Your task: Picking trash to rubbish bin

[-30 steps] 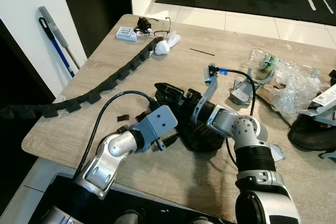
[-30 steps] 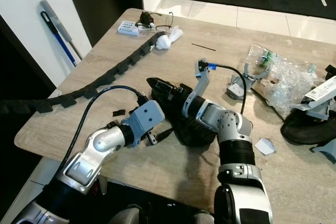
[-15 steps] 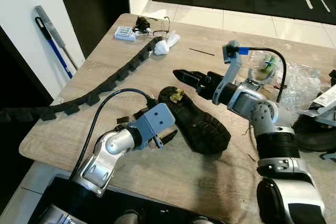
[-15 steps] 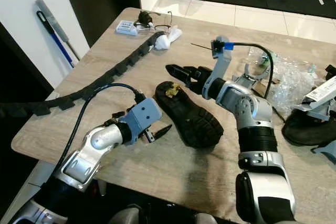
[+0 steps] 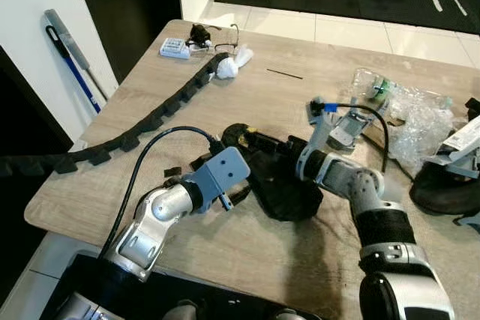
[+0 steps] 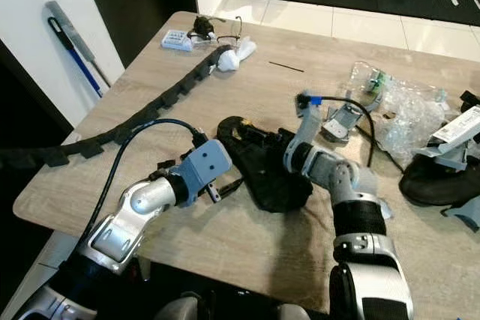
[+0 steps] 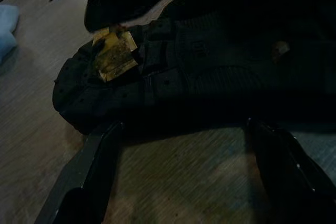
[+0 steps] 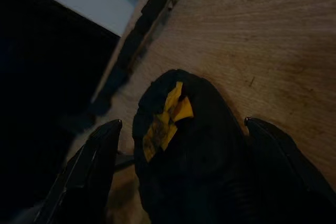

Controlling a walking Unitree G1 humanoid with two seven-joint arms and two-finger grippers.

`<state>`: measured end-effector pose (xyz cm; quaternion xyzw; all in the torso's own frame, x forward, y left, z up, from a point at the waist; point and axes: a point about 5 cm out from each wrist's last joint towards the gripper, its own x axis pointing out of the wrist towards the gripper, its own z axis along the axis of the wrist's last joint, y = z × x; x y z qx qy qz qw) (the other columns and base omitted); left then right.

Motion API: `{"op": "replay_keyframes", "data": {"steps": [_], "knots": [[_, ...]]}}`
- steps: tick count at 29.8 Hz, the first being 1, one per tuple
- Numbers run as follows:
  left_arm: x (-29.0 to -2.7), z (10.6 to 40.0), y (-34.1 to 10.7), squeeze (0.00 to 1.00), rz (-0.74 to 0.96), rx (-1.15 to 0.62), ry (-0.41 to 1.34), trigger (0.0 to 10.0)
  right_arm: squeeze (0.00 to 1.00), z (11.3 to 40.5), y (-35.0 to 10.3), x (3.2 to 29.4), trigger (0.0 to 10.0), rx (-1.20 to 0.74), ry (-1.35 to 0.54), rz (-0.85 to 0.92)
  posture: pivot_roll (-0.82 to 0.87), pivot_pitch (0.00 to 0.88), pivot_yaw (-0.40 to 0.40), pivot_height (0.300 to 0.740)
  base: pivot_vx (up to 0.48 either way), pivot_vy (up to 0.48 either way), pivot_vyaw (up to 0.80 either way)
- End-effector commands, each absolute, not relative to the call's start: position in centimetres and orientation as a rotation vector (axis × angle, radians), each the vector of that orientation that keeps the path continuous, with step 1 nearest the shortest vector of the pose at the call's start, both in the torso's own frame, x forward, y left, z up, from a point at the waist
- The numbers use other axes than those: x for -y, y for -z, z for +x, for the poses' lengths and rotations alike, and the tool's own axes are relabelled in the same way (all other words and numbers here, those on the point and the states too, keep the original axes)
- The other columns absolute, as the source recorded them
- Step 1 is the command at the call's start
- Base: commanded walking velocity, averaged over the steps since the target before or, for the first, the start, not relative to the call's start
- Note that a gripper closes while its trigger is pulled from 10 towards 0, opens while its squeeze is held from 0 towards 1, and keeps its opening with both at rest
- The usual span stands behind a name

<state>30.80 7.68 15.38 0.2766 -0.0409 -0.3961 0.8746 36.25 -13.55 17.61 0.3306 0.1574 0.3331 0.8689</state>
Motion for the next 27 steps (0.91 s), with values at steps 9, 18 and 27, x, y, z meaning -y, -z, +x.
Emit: {"op": "replay_keyframes", "data": {"steps": [9, 18, 27], "knots": [[-6.6, 29.9, -14.1, 0.00, 0.573, 0.043, 0.881, 10.0, 0.00, 36.0, -17.6, 12.0, 10.0, -0.377, -0.726, 0.951, 0.06, 0.205, 0.021, 0.740, 0.000, 0.000, 0.00], [-6.0, 30.0, -13.6, 0.00, 0.583, 0.036, 0.900, 10.0, 0.00, 35.8, -18.9, 10.5, 10.0, -0.376, -0.784, 0.993, 0.06, 0.196, 0.022, 0.740, 0.000, 0.000, 0.00], [-5.5, 30.3, -13.5, 0.00, 0.578, 0.042, 0.894, 10.0, 0.00, 34.7, -22.6, 7.7, 10.0, -0.326, -0.937, 0.991, 0.06, 0.185, 0.026, 0.740, 0.000, 0.000, 0.00]]}}
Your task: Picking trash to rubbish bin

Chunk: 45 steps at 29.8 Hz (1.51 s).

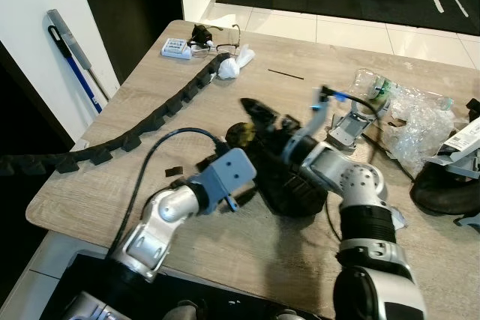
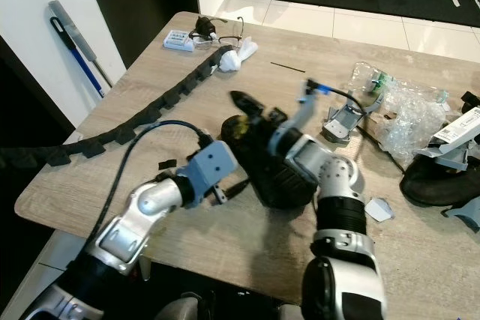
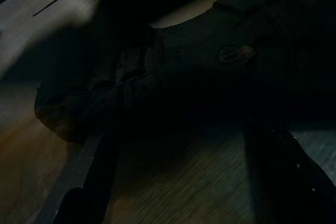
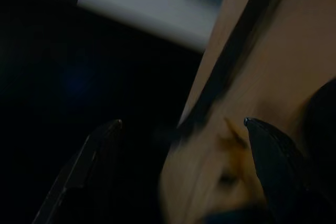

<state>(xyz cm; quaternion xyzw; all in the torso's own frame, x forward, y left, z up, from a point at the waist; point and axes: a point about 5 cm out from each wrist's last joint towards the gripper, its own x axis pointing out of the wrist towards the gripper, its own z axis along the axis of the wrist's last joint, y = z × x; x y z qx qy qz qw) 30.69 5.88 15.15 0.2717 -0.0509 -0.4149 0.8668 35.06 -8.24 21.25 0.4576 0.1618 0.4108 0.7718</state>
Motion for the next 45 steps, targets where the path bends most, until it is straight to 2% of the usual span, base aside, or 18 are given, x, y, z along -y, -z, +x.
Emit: {"op": "replay_keyframes", "data": {"steps": [1, 6, 9, 12, 15, 20, 22, 27, 28, 29, 31, 32, 34, 35, 39, 40, 42, 45], "knots": [[-5.0, 30.3, -13.6, 0.00, 0.567, 0.055, 0.896, 10.0, 0.00, 34.2, -23.7, 6.8, 10.0, -0.308, -0.990, 0.993, 0.06, 0.185, 0.026, 0.740, 0.000, 0.000, 0.00], [-4.0, 30.0, -13.9, 0.00, 0.526, 0.083, 0.911, 10.0, 0.00, 32.8, -25.6, 5.0, 10.0, -0.275, -1.114, 0.974, 0.07, 0.184, 0.025, 0.740, 0.000, 0.000, 0.00], [-4.2, 30.1, -13.9, 0.00, 0.525, 0.083, 0.901, 10.0, 0.00, 32.6, -26.2, 4.9, 10.0, -0.259, -1.134, 0.962, 0.06, 0.184, 0.024, 0.740, 0.000, 0.000, 0.00], [-4.9, 30.4, -13.8, 0.00, 0.530, 0.074, 0.873, 10.0, 0.00, 33.1, -26.6, 5.5, 10.0, -0.237, -1.111, 0.950, 0.07, 0.185, 0.023, 0.740, 0.000, 0.000, 0.00], [-6.8, 31.0, -13.8, 0.00, 0.554, 0.060, 0.824, 10.0, 0.00, 34.6, -26.3, 8.0, 10.0, -0.207, -0.992, 0.887, 0.07, 0.188, 0.022, 0.740, 0.000, 0.000, 0.00], [-7.4, 31.3, -13.9, 0.00, 0.556, 0.060, 0.799, 10.0, 0.00, 35.1, -26.1, 9.1, 10.0, -0.186, -0.934, 0.847, 0.07, 0.192, 0.022, 0.740, 0.000, 0.000, 0.00], [-7.9, 31.6, -14.2, 0.00, 0.536, 0.069, 0.760, 10.0, 0.00, 35.7, -27.3, 10.8, 10.0, -0.091, -0.893, 0.861, 0.07, 0.192, 0.022, 0.740, 0.000, 0.000, 0.00], [-8.2, 31.8, -14.4, 0.00, 0.525, 0.075, 0.736, 10.0, 0.00, 36.0, -28.6, 12.2, 10.0, 0.004, -0.873, 0.844, 0.07, 0.194, 0.023, 0.740, 0.000, 0.000, 0.00], [-8.7, 32.0, -14.4, 0.00, 0.532, 0.069, 0.724, 10.0, 0.00, 36.5, -29.1, 13.6, 10.0, 0.052, -0.811, 0.760, 0.07, 0.198, 0.023, 0.740, 0.000, 0.000, 0.00], [-8.7, 32.0, -14.4, 0.00, 0.532, 0.069, 0.724, 10.0, 0.00, 36.5, -29.1, 13.6, 10.0, 0.052, -0.811, 0.760, 0.07, 0.198, 0.023, 0.740, 0.000, 0.000, 0.00], [-9.6, 32.1, -14.3, 0.00, 0.554, 0.057, 0.704, 10.0, 0.00, 37.2, -28.2, 15.3, 10.0, 0.018, -0.694, 0.488, 0.06, 0.201, 0.025, 0.740, 0.000, 0.000, 0.00], [-9.6, 32.1, -14.3, 0.00, 0.554, 0.057, 0.704, 10.0, 0.00, 37.2, -28.2, 15.3, 10.0, 0.018, -0.694, 0.488, 0.06, 0.201, 0.025, 0.740, 0.000, 0.000, 0.00], [-10.3, 32.3, -14.3, 0.00, 0.567, 0.049, 0.689, 10.0, 0.00, 37.5, -26.6, 16.6, 10.0, -0.038, -0.610, 0.222, 0.06, 0.201, 0.025, 0.740, 0.000, 0.000, 0.00], [-10.8, 32.3, -14.3, 0.00, 0.573, 0.045, 0.679, 10.0, 0.00, 37.8, -24.1, 17.8, 10.0, -0.119, -0.529, 0.022, 0.06, 0.206, 0.027, 0.740, 0.000, 0.000, 0.00], [-10.9, 32.3, -14.3, 0.00, 0.575, 0.045, 0.676, 10.0, 0.00, 37.7, -21.9, 18.5, 10.0, -0.185, -0.490, -0.089, 0.06, 0.206, 0.027, 0.740, 0.000, 0.000, 0.00], [-10.9, 32.3, -14.3, 0.00, 0.574, 0.045, 0.677, 10.0, 0.00, 37.6, -21.4, 18.5, 0.0, -0.196, -0.496, -0.065, 0.06, 0.209, 0.027, 0.740, 0.000, 0.000, 0.00], [-10.8, 32.2, -14.3, 0.00, 0.572, 0.046, 0.680, 10.0, 0.00, 37.4, -20.8, 18.3, 0.0, -0.212, -0.505, -0.037, 0.07, 0.211, 0.028, 0.740, 0.000, 0.000, 0.00], [-10.4, 32.0, -14.3, 0.00, 0.564, 0.050, 0.691, 10.0, 0.00, 37.5, -19.4, 18.6, 0.0, -0.235, -0.477, -0.088, 0.06, 0.212, 0.028, 0.740, 0.000, 0.000, 0.00]]}}
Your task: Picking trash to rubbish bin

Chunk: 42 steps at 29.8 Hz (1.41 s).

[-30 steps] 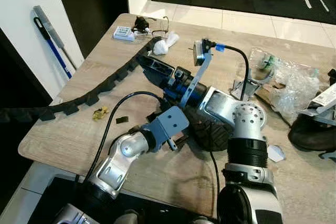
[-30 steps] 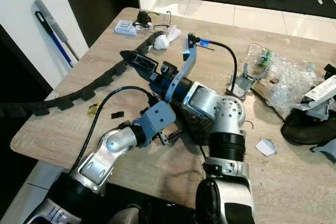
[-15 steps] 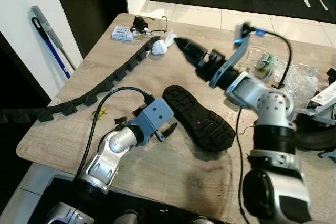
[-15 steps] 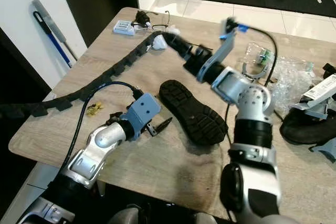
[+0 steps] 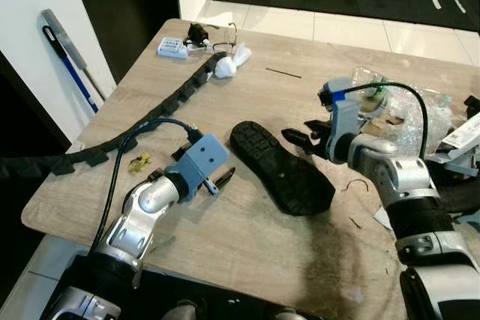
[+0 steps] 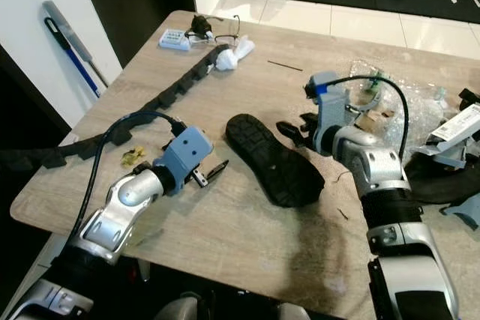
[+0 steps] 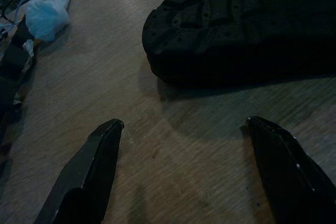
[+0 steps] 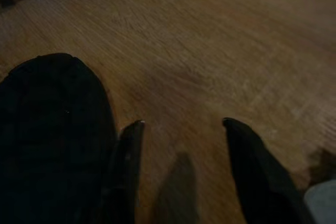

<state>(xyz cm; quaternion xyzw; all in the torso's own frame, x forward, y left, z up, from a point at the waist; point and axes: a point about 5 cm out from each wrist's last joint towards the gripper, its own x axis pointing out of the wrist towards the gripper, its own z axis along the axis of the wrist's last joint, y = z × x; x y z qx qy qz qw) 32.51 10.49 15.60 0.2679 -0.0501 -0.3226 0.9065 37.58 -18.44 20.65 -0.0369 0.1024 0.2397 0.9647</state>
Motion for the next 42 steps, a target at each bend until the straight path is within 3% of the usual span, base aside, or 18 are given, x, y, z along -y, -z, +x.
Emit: {"op": "replay_keyframes", "data": {"steps": [1, 16, 29, 42], "knots": [[-10.4, 32.0, -14.3, 0.00, 0.564, 0.050, 0.691, 10.0, 0.00, 37.5, -19.4, 18.6, 0.0, -0.235, -0.477, -0.088, 0.06, 0.212, 0.028, 0.740, 0.000, 0.000, 0.00], [-8.3, 31.2, -14.7, 0.00, 0.535, 0.090, 0.768, 10.0, 0.00, 37.3, -16.4, 19.1, 0.0, -0.278, -0.472, -0.081, 0.07, 0.208, 0.027, 0.740, 0.000, 0.000, 0.00], [-6.8, 30.8, -15.2, 0.00, 0.546, 0.120, 0.825, 10.0, 0.00, 36.3, -17.4, 12.7, 0.0, -0.250, -0.734, 0.280, 0.07, 0.187, 0.033, 0.740, 0.000, 0.000, 0.00], [-6.2, 30.6, -15.1, 0.00, 0.563, 0.127, 0.851, 10.0, 0.00, 37.0, -21.1, 12.0, 0.0, -0.150, -0.742, 0.413, 0.07, 0.185, 0.033, 0.740, 0.000, 0.000, 0.00]]}}
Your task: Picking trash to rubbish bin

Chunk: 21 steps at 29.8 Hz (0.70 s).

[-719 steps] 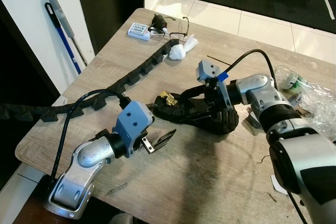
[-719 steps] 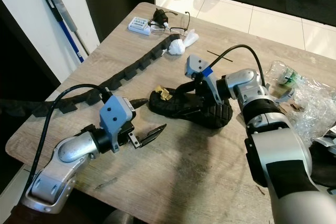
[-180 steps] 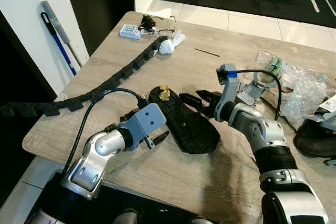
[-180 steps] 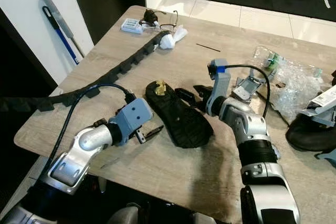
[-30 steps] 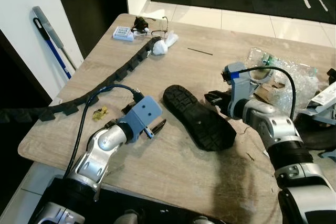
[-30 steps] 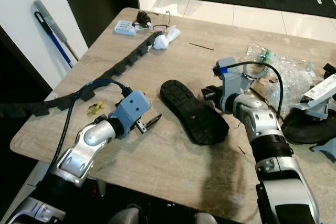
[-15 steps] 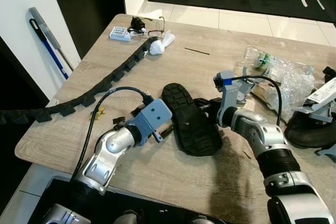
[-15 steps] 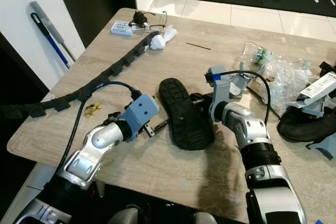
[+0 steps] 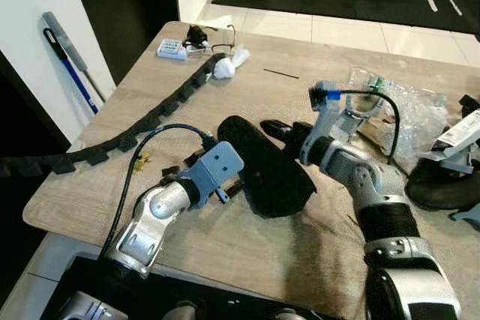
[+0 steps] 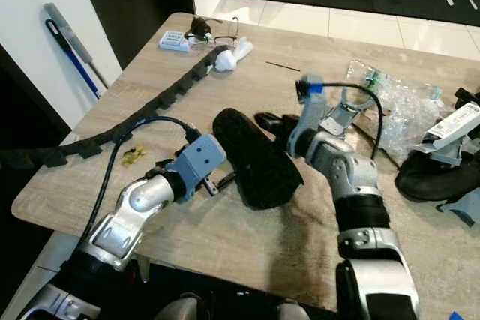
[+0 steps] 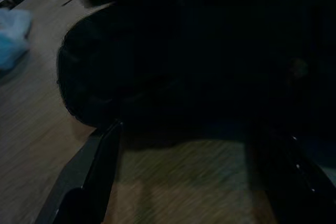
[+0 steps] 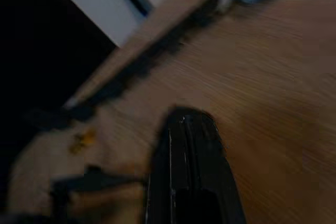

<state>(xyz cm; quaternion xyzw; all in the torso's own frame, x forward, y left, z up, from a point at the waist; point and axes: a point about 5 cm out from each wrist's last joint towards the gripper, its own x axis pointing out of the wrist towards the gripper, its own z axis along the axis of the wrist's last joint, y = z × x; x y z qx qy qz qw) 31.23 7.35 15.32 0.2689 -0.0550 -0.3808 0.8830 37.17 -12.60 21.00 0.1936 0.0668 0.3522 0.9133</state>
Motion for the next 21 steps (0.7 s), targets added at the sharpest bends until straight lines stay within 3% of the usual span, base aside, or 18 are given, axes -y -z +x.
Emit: {"op": "replay_keyframes", "data": {"steps": [1, 8, 14, 18, 21], "knots": [[-5.9, 30.5, -15.2, 0.00, 0.554, 0.132, 0.858, 10.0, 0.00, 37.0, -21.3, 11.8, 0.0, -0.141, -0.750, 0.423, 0.07, 0.187, 0.034, 0.740, 0.000, 0.000, 0.00], [-4.4, 29.8, -15.7, 0.00, 0.506, 0.169, 0.900, 10.0, 0.00, 36.7, -21.2, 9.9, 0.0, -0.134, -0.795, 0.452, 0.08, 0.189, 0.035, 0.740, 0.000, 0.000, 0.00], [-5.1, 30.1, -15.7, 0.00, 0.517, 0.161, 0.873, 10.0, 0.00, 36.7, -21.2, 9.6, 0.0, -0.137, -0.800, 0.460, 0.08, 0.192, 0.032, 0.740, 0.000, 0.000, 0.00], [-7.9, 31.4, -15.7, 0.00, 0.570, 0.128, 0.772, 10.0, 0.00, 37.7, -22.7, 12.7, 0.3, -0.071, -0.708, 0.403, 0.08, 0.197, 0.031, 0.740, 0.000, 0.000, 0.00], [-8.6, 31.7, -15.7, 0.00, 0.580, 0.122, 0.749, 10.0, 0.00, 38.0, -22.8, 13.9, 0.2, -0.058, -0.665, 0.328, 0.08, 0.200, 0.030, 0.740, 0.000, 0.000, 0.00]]}}
